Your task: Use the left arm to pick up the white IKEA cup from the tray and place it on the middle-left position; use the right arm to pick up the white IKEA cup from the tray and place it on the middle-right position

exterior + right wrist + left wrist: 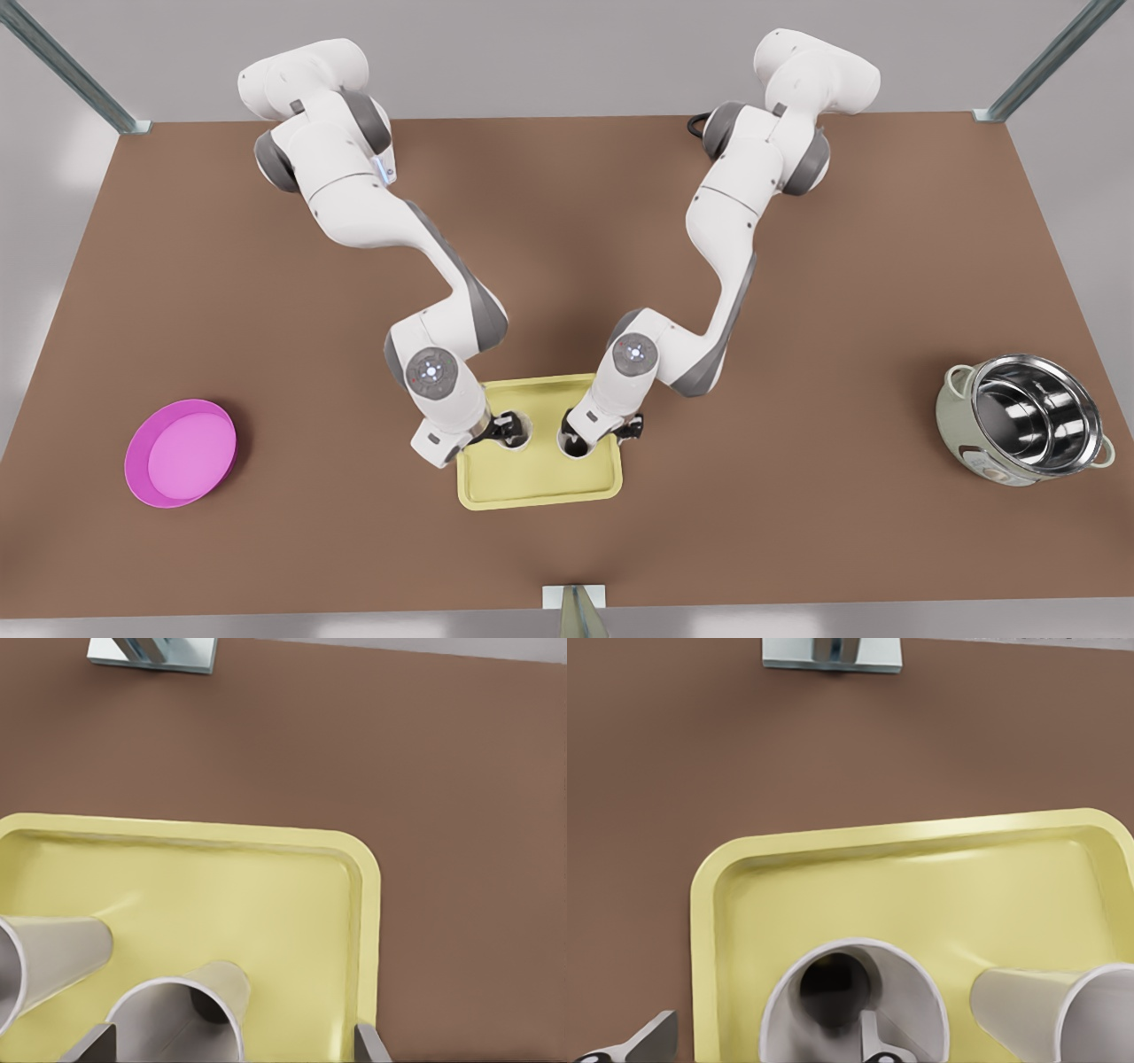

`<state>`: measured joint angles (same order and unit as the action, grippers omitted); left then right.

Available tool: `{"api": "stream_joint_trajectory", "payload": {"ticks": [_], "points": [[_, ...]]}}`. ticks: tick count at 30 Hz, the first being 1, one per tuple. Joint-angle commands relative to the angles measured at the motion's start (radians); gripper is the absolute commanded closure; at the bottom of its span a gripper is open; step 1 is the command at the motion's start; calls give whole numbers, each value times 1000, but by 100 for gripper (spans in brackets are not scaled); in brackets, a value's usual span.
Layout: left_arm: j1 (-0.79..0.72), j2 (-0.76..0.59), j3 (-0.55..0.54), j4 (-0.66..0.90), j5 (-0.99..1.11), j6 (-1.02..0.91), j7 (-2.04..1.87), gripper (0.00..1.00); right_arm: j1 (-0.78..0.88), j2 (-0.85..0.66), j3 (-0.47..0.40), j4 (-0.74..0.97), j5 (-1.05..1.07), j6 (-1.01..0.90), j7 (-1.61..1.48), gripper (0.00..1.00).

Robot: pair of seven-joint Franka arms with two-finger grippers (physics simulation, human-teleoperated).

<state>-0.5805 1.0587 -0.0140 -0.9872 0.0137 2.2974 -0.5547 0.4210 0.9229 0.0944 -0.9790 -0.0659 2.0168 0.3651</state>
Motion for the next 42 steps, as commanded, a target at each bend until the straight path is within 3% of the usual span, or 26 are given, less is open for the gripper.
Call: {"api": "stream_joint_trajectory", "payload": {"ticks": [1, 4, 5, 10, 13, 14, 15, 17, 20, 24, 26, 32, 34, 38, 39, 40, 41, 42], "points": [[-1, 7, 0, -1, 17, 43, -76, 0, 2, -1, -1, -10, -37, -6, 136, 0], [-16, 21, 0, -4, 43, 33, -83, 0, 4, 22, -2, -23, -35, 0, 138, 0], [-16, 21, 0, -4, 42, 31, -85, 5, 4, 33, -2, -23, -31, 33, 138, 0], [-16, 18, 5, -2, 35, 27, -97, 47, 9, 76, 2, -23, -31, 71, 132, 0], [-13, 14, 3, -2, 23, 25, -105, 66, 15, 97, 4, -23, -31, 71, 130, 0], [-13, 14, 5, -2, 11, 25, -105, 74, 15, 100, 4, -23, -31, 71, 130, 6], [-13, 14, 5, -2, 8, 25, -116, 77, 15, 103, 4, -23, -31, 71, 129, 32], [-12, 4, 6, -2, 8, 1, -117, 83, 18, 103, 4, -23, -31, 71, 129, 48], [27, -51, -1, -1, 5, -110, -110, 83, 16, 103, 5, -23, -31, 71, 129, 53], [243, -132, -12, -1, -75, -276, 191, 83, 18, 103, 5, -23, -29, 72, 129, 60], [295, -128, 31, -2, -67, -276, 309, 83, 19, 103, 10, -23, -29, 72, 132, 63], [395, -65, 28, -4, -70, -202, 458, 83, 47, 103, 11, -23, -29, 72, 141, 63], [406, -45, 28, -4, -70, -200, 458, 83, 47, 103, 11, -23, -29, 72, 141, 76], [409, -40, 26, -11, -78, -202, 457, 79, 36, 94, 10, -23, -28, 69, 132, 78], [410, -40, 26, -13, -78, -202, 457, 76, 33, 68, 10, -24, -17, 54, 132, 77], [412, -40, 26, -16, -80, -202, 457, 66, 13, 36, 11, -55, -15, 51, 130, 77], [412, -40, 26, -21, -80, -202, 457, 18, -24, -21, 13, -118, 34, 53, 84, 77], [412, -40, 25, -21, -80, -202, 457, 0, -57, -73, 13, -185, 47, 54, 37, 77]]}}
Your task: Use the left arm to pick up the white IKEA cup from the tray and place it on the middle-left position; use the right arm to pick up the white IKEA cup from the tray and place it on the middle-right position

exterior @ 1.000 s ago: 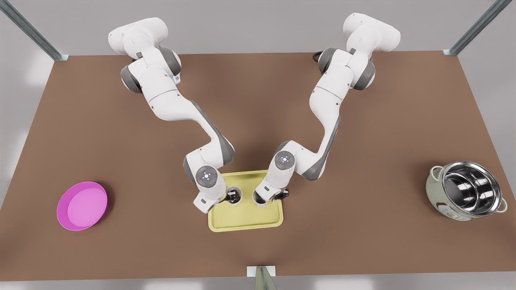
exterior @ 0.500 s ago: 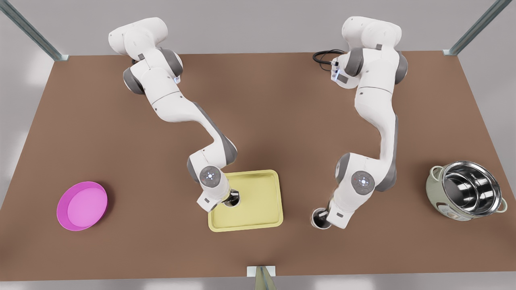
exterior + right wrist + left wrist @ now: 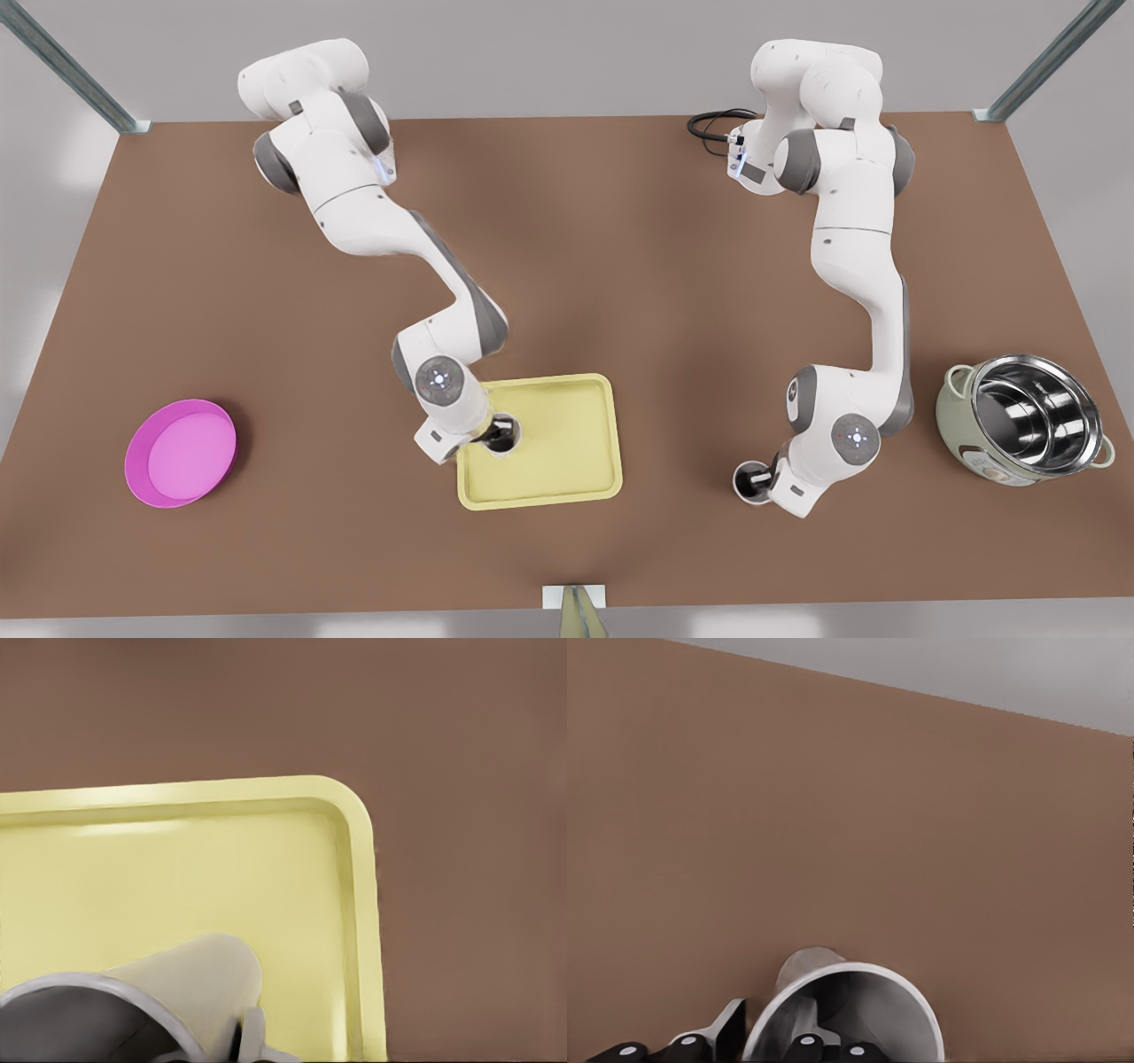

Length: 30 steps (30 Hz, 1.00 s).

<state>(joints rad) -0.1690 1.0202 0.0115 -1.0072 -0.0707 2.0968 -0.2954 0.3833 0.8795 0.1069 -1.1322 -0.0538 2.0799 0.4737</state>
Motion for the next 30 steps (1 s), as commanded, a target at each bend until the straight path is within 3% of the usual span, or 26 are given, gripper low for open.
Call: {"api": "stream_joint_trajectory", "payload": {"ticks": [1, 4, 10, 11, 12, 13, 15, 16, 17, 22, 27, 28, 30], "points": [[0, -2, -1, -1, 5, -1, 197, 0, -41, -74, 0, -84, 35, -9, -79, 77], [0, -2, -1, -1, 6, -3, 197, 0, -116, -186, 2, -250, 100, 5, -164, 76], [-1, -6, -1, -1, 17, -17, 199, 0, -202, -231, 4, -454, 101, 170, -265, 73], [-1, -11, -1, 1, 17, -34, 200, 0, -204, -232, 4, -477, 101, 206, -267, 61], [0, -26, -1, 1, 17, -81, 208, 0, -204, -232, 4, -477, 101, 206, -271, 40], [0, -126, 1, 1, 15, -251, 262, 0, -204, -232, 4, -478, 101, 206, -271, 16], [23, -465, 4, -66, 9, -586, 260, 0, -204, -232, 4, -478, 101, 204, -271, 3], [51, -747, 4, -454, 8, -396, 266, 0, -204, -234, 4, -478, 101, 203, -271, 0], [49, -858, 1, -643, 17, -265, 266, 0, -204, -235, 4, -477, 101, 200, -271, 0], [51, -830, 2, -590, 19, -290, 259, 0, -207, -336, 0, -463, 92, 89, -271, 0], [51, -830, 1, -590, 17, -290, 259, 0, -383, -685, -24, -394, 28, -268, -509, 0], [51, -830, 1, -590, 17, -291, 259, 0, -386, -715, -29, -405, 29, -383, -514, 0], [49, -832, -1, -593, 17, -293, 259, 0, -383, -720, -23, -411, 32, -420, -512, 0]]}}
